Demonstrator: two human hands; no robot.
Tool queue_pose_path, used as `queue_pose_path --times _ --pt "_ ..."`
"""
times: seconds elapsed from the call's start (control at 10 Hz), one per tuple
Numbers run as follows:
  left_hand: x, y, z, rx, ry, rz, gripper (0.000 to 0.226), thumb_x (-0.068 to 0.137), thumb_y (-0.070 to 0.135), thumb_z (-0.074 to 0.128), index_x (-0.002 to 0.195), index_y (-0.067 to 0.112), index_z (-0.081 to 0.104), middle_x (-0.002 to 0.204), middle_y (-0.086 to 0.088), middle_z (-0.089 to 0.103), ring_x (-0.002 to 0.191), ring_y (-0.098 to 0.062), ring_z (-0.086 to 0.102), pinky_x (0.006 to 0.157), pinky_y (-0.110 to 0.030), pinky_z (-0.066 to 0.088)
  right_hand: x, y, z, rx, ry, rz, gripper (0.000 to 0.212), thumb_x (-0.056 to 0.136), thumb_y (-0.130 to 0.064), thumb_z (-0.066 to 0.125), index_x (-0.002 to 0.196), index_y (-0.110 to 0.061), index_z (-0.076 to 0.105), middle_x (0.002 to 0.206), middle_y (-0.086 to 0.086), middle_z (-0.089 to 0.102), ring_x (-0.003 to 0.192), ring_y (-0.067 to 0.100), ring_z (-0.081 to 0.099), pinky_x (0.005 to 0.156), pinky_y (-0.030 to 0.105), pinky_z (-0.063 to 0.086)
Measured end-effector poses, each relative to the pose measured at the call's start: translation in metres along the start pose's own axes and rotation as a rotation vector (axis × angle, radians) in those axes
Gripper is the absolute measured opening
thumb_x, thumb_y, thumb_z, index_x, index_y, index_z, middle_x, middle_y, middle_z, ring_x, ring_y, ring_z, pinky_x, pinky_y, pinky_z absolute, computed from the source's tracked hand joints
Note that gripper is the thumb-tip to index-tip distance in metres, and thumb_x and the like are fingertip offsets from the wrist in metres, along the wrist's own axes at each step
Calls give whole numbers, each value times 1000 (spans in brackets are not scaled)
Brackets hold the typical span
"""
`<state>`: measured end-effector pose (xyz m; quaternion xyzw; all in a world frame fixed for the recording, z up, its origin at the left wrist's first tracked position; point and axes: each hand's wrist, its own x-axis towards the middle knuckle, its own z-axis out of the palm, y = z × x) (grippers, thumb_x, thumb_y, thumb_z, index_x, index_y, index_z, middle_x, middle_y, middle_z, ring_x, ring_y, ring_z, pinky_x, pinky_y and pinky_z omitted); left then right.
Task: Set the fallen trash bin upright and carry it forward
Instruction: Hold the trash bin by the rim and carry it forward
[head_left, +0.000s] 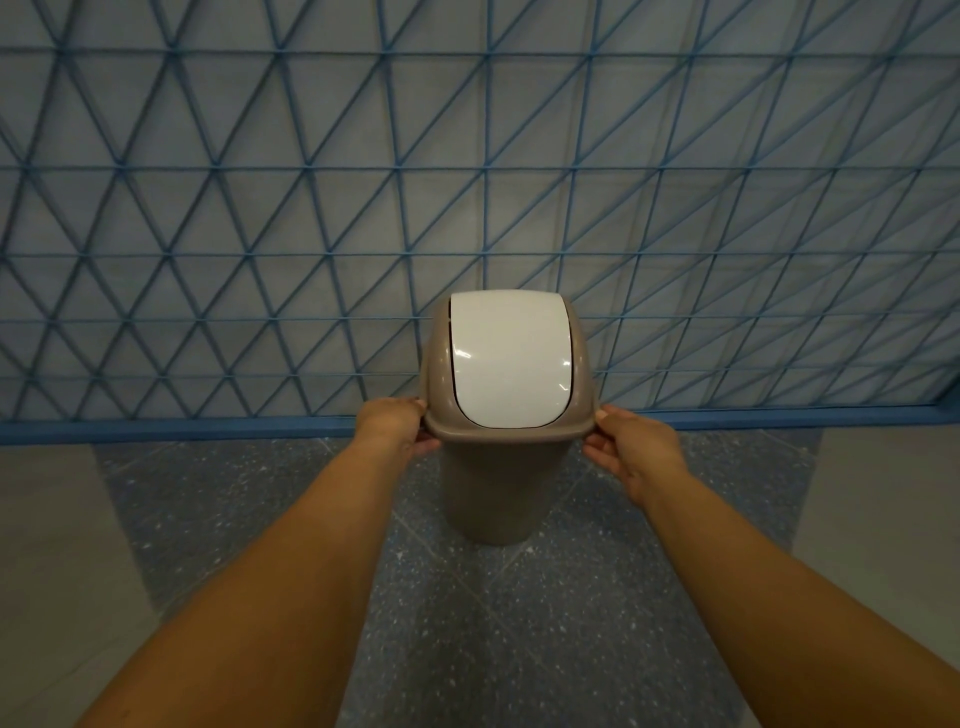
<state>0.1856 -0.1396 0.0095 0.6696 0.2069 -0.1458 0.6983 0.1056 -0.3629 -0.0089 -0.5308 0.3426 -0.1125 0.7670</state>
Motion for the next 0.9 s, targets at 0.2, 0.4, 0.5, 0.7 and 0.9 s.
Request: queue_pose_path --times 0.2,0.4,0.5,0.7,0.9 --pt "-2 1 1 9 -5 5 10 92 10 55 85 6 61 94 -17 68 76 -25 66 65 -37 54 0 -3 1 -14 -11 32 33 89 -8 57 121 -3 56 106 17 64 88 24 63 70 35 51" --pt "-8 -2 1 -12 -17 12 9 92 5 52 91 3 61 79 -14 65 66 -21 63 62 -34 52 -3 -5 -2 -36 -32 43 34 89 -10 57 122 -3 56 108 17 65 83 22 64 59 31 51" --pt "-12 -2 -1 -6 -20 17 7 91 3 53 91 2 60 83 -15 67 68 -21 63 66 -33 52 -6 -7 -1 -39 -34 35 34 89 -10 57 122 -2 55 108 17 65 82 21 64 61 32 52" --pt "-18 -1 -3 -26 -3 -2 13 88 -5 51 77 -1 56 86 -20 65 65 -23 62 67 -34 52 -12 -9 -1 -99 -40 32 31 89 -12 57 118 -3 57 97 13 65 88 25 64 73 36 53" --pt "-23 4 -13 58 7 -9 11 89 -2 49 97 -2 57 88 -18 59 76 -25 59 66 -35 51 -20 -16 -4 -239 -23 7 9 89 -15 55 94 -9 60 101 14 61 101 30 60 82 40 52"
